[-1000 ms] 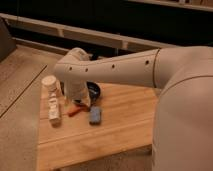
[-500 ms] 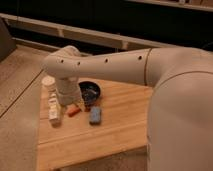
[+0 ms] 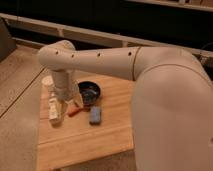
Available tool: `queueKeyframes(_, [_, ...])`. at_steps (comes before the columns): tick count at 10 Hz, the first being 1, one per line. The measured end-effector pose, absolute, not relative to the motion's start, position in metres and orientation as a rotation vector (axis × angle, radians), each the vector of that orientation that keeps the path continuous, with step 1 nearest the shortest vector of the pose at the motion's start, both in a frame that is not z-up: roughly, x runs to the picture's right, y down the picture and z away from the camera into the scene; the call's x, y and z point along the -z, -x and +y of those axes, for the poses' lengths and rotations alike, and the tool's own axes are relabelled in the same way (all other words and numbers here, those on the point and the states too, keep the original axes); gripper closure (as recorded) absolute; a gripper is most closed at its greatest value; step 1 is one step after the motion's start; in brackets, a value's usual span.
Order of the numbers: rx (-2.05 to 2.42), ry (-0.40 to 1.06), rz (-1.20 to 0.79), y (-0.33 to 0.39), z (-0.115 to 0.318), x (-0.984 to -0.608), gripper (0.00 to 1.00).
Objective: Place the pepper in the ceramic bowl
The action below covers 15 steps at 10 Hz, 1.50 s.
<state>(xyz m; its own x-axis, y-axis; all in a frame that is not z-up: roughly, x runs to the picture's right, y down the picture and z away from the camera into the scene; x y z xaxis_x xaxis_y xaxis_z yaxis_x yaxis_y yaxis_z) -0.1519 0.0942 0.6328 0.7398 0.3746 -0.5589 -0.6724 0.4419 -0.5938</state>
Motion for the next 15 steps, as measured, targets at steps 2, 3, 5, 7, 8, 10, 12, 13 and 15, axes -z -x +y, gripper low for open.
queueKeyframes(2, [-0.672, 0.890, 0.364, 0.156, 0.086, -0.639, 0.35])
queueKeyframes(3, [-0.678, 0.886, 0.362, 0.156, 0.084, -0.641, 0.35])
queueKeyframes(5, [-0.681, 0.885, 0.363, 0.156, 0.084, -0.641, 0.35])
queueKeyframes(7, [-0.679, 0.883, 0.365, 0.156, 0.084, -0.641, 0.35])
queueKeyframes(8, [-0.666, 0.879, 0.364, 0.156, 0.083, -0.642, 0.35])
queueKeyframes(10, [-0.555, 0.861, 0.349, 0.155, 0.081, -0.641, 0.35])
queueKeyframes(12, [-0.350, 0.843, 0.316, 0.158, 0.082, -0.633, 0.35])
queueKeyframes(13, [-0.242, 0.839, 0.294, 0.160, 0.083, -0.628, 0.35])
queueKeyframes(15, [-0.041, 0.832, 0.236, 0.166, 0.084, -0.618, 0.35])
